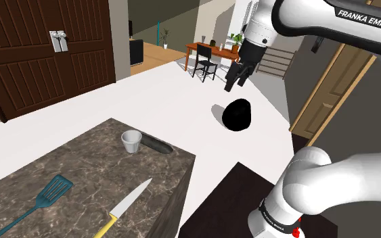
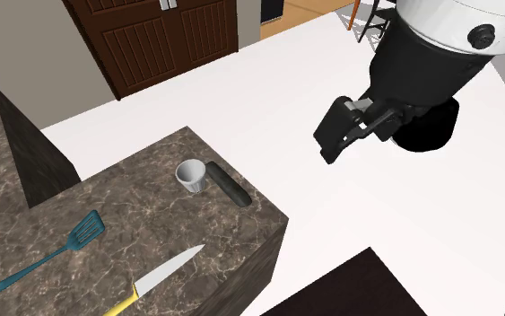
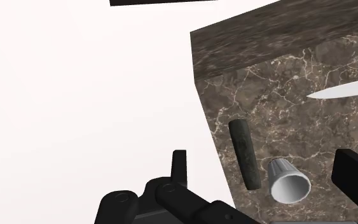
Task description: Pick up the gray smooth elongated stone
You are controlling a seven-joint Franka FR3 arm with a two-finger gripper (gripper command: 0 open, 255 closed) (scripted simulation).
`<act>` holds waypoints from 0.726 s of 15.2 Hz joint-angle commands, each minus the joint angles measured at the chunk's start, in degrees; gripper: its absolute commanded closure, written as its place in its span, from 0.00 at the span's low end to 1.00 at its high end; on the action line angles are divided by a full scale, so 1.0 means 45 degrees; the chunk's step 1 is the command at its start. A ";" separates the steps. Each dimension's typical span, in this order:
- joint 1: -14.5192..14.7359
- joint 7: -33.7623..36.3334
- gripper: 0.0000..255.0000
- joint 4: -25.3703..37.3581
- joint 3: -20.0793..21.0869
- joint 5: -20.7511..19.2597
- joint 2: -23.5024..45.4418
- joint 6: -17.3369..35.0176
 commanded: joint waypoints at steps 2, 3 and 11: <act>0.0055 -0.0047 0.00 -0.0141 0.0000 0.0004 0.0286 0.0366; 0.0110 -0.0095 0.00 -0.0266 -0.0001 0.0007 0.0586 0.0730; 0.0541 -0.0492 0.00 -0.0722 0.0012 0.0058 0.3426 0.3536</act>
